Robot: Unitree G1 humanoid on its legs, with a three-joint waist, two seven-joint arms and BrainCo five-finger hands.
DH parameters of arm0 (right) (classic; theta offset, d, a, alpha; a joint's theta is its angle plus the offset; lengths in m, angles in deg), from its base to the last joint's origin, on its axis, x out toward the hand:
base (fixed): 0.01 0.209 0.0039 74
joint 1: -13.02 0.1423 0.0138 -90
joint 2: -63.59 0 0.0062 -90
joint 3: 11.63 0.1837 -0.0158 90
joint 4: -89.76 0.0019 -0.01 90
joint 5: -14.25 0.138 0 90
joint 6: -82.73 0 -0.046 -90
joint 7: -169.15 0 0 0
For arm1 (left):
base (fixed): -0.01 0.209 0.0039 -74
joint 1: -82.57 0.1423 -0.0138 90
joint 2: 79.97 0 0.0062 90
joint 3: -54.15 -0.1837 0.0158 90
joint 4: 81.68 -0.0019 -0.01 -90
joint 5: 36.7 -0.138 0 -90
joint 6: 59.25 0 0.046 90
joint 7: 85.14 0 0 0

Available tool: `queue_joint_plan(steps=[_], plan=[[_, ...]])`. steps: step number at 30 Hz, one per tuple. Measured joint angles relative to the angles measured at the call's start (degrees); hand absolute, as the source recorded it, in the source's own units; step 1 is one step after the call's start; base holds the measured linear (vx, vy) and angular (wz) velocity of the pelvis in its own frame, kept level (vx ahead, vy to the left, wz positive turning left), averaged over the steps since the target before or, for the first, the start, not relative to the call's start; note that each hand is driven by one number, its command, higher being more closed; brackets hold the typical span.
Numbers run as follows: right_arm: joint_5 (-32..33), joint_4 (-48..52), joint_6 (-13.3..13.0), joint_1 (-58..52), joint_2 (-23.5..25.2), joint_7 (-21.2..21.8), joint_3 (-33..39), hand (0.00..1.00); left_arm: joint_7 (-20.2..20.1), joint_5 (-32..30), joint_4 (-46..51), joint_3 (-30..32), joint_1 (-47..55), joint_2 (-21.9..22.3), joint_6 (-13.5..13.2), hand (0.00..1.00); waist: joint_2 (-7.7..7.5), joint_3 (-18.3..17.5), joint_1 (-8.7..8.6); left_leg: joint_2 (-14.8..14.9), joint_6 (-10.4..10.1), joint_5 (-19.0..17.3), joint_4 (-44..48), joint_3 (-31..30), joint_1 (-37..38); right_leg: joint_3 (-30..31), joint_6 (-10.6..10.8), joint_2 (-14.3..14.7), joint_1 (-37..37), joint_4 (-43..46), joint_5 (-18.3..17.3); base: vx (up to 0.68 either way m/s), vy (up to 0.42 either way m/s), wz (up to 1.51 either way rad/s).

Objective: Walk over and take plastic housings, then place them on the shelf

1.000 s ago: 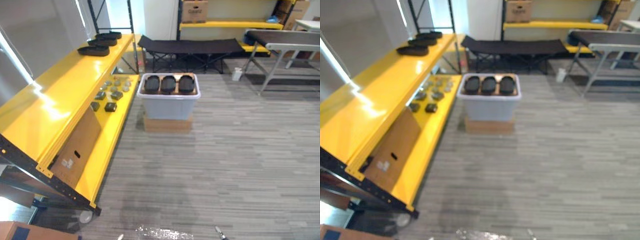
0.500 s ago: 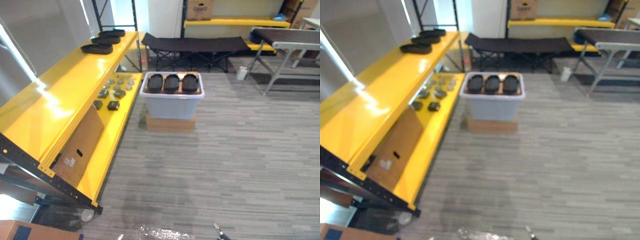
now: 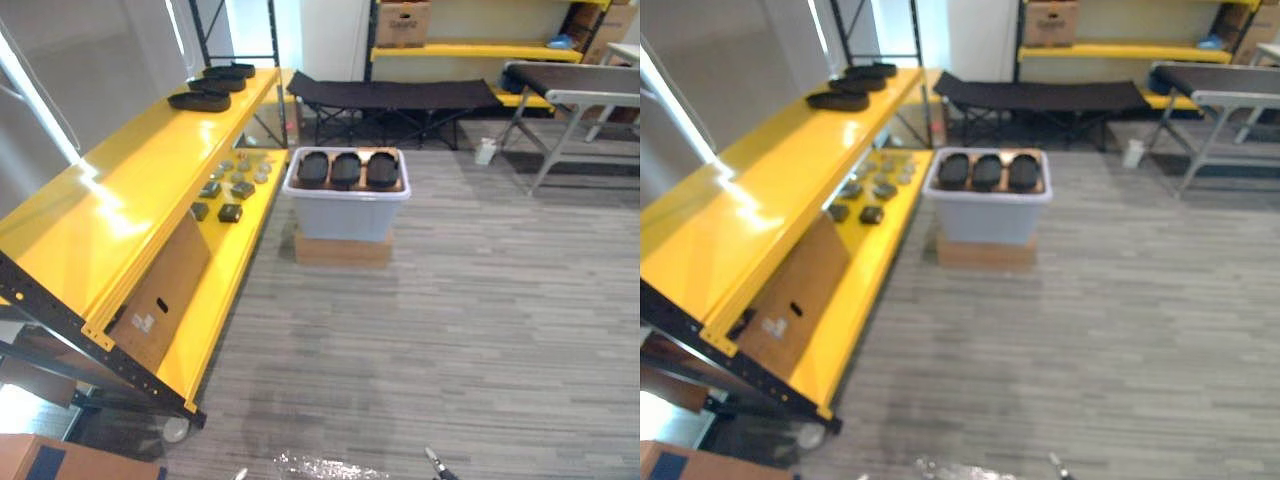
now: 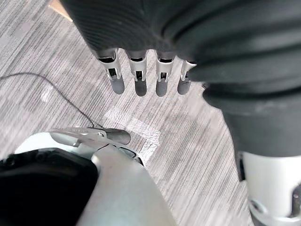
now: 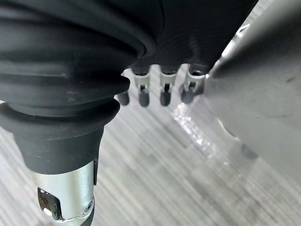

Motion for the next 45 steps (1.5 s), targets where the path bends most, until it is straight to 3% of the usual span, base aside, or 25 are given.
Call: queue_joint_plan(steps=[5, 8, 11, 15, 21, 26, 29, 30, 31, 32, 35, 37, 38, 40, 41, 42, 45], plan=[[-3.0, 0.8, -0.9, 0.4, -0.3, 1.1, -3.8, 0.0, -0.2, -0.2, -0.2, -0.1, -1.4, -0.5, -0.3, 0.0, -0.6, 0.4, 0.37, 0.4, 0.1, -0.2, 0.0, 2.0, -1.8, 2.7, -0.4, 0.4, -3.1, 0.7, -0.1, -0.01, 0.009, -0.21], [-5.1, 1.7, -1.0, 1.8, -0.4, 2.0, -6.3, 0.0, -0.2, 0.7, -0.3, -2.0, -3.2, -1.7, -2.1, 0.0, -1.55, 2.0, 0.88, 0.9, 0.1, 0.0, 0.1, 2.2, -4.3, 3.3, -1.1, 0.7, -6.7, 1.8, -0.3, -0.01, -0.008, -0.12], [-5.2, 2.3, -1.1, 4.1, 0.0, 2.3, -6.6, 0.0, -0.1, 2.9, 0.2, -2.1, -6.3, -2.1, -4.0, 0.0, -3.03, 5.2, 2.77, 1.0, 0.0, 0.3, 0.4, 3.0, -6.0, 4.4, -1.6, 1.2, -9.1, 2.2, -0.1, 0.01, -0.006, -0.13], [-5.0, 5.4, -2.0, 7.0, 1.3, 3.2, -6.8, 0.0, 0.2, 3.2, 1.7, -3.9, -9.1, -2.0, -4.7, 0.0, -3.87, 7.9, 3.17, 0.8, 0.5, 0.2, 1.1, 2.9, -8.1, 5.1, -1.9, 1.0, -11.0, 2.3, 0.2, 0.04, 0.016, -0.01], [-4.4, 9.0, -4.5, 8.1, 1.3, 3.5, -9.5, 0.0, 0.5, 2.8, 3.7, -4.7, -12.1, -0.3, -4.8, 0.0, -4.26, 11.1, 5.12, 2.6, 1.8, -6.4, 12.2, 1.6, -11.5, 7.4, -1.9, 0.5, -10.7, 3.8, 0.2, 0.07, 0.038, -0.05], [-4.3, 9.0, -4.9, 7.9, 1.2, 3.4, -12.5, 0.0, 1.7, 2.5, 3.7, -4.5, -12.4, -0.2, -6.9, 0.0, -4.72, 12.5, 5.88, 4.1, 2.1, -10.7, 17.7, 1.0, -12.4, 9.2, -1.7, 0.7, -10.8, 5.3, 0.3, 0.04, 0.041, -0.18], [-3.3, 8.9, -4.2, 6.4, 1.3, 3.4, -12.7, 0.0, 2.9, 1.4, 3.9, -4.4, -12.9, -0.3, -6.8, 0.0, -4.18, 13.1, 5.7, 6.7, 2.2, -13.2, 23.5, -1.5, -12.9, 10.2, -1.9, 1.3, -12.6, 12.8, 0.1, 0.04, 0.072, -0.11], [-3.6, 8.6, -3.9, 5.2, 1.2, 3.6, -12.6, 0.0, 4.0, 0.3, 3.9, -4.5, -13.5, -0.2, -6.2, 0.0, -3.23, 14.4, 5.65, 8.0, 2.7, -13.7, 25.6, -3.1, -11.5, 11.8, -2.0, 1.3, -14.9, 20.0, -1.4, 0.06, 0.082, -0.09], [-3.9, 9.2, -4.2, 4.8, 1.2, 3.8, -12.3, 0.0, 4.4, 0.3, 3.8, -4.4, -13.6, -0.2, -6.1, 0.0, -2.89, 14.7, 5.45, 8.5, 3.1, -13.9, 26.0, -4.1, -10.7, 12.9, -2.4, 2.1, -15.1, 21.1, -3.8, 0.07, 0.081, -0.08], [-5.0, 9.2, -4.1, 4.7, 1.1, 4.7, -12.2, 0.0, 4.9, -0.3, 3.3, -3.9, -13.6, -1.0, -5.3, 0.0, -2.66, 14.9, 4.85, 9.5, 2.4, -14.6, 26.2, -5.0, -9.2, 14.1, -3.0, 4.0, -15.4, 20.1, -7.2, 0.06, 0.019, 0.0], [-6.8, 9.3, -3.9, 3.7, 0.1, 5.9, -11.4, 0.0, 5.4, -2.3, 3.2, -1.9, -13.7, -1.6, -4.0, 0.0, -2.94, 15.0, 3.78, 11.0, 1.5, -17.3, 27.4, -6.6, -7.2, 13.7, -3.2, 6.4, -16.7, 16.1, -7.1, 0.09, -0.048, 0.23], [-7.5, 8.3, -3.4, 1.9, -0.5, 6.0, -9.8, 0.0, 5.8, -2.3, 3.2, -1.1, -13.5, -1.4, -3.9, 0.0, -2.97, 15.1, 3.53, 12.1, -0.3, -20.1, 29.1, -7.6, -5.8, 13.7, -2.5, 6.0, -18.6, 14.8, -6.2, 0.13, -0.148, 0.42], [-7.4, 8.4, -3.2, 1.6, -0.4, 6.3, -8.9, 0.0, 6.0, -2.3, 3.2, -0.7, -13.1, -1.5, -3.9, 0.0, -3.03, 15.1, 3.52, 12.5, -1.0, -20.7, 30.0, -7.8, -5.8, 13.7, -2.6, 5.9, -19.1, 14.4, -5.2, 0.14, -0.222, 0.34], [-9.0, 8.4, -3.1, 0.6, -0.2, 7.6, -7.8, 0.0, 6.2, -2.1, 3.4, 0.9, -11.9, -1.7, -3.9, 0.0, -3.96, 14.5, 3.38, 14.1, -4.3, -22.9, 33.2, -8.2, -5.4, 13.7, -2.9, 5.6, -20.0, 13.2, 0.7, 0.18, -0.298, 0.38], [-9.0, 8.5, -3.1, -0.3, 0.2, 8.2, -7.2, 0.0, 6.3, -2.1, 3.4, 0.9, -11.3, -2.2, -4.0, 0.0, -4.89, 13.9, 3.27, 14.2, -6.2, -24.4, 33.9, -9.1, -4.7, 13.7, -3.0, 4.6, -19.8, 14.1, 5.4, 0.17, -0.296, 0.34], [-9.3, 8.4, -3.0, 0.3, -0.1, 8.5, -6.5, 0.0, 6.4, -2.1, 3.4, 0.8, -11.3, -1.3, -4.0, 0.0, -2.59, 13.7, 3.07, 16.8, -6.9, -24.9, 33.9, -9.9, -4.0, 12.3, -3.6, 6.7, -19.7, 16.1, 4.2, 0.2, -0.345, 0.36], [-10.1, 8.4, -2.6, 0.3, -0.7, 8.6, -5.3, 0.0, 6.7, -0.6, 3.4, 0.8, -11.0, 2.4, -3.9, 0.0, -0.81, 11.2, 2.62, 19.0, -8.5, -23.2, 29.9, -9.6, -3.7, 10.6, -5.3, 8.3, -22.2, 18.7, -0.8, 0.14, -0.206, 0.1]])
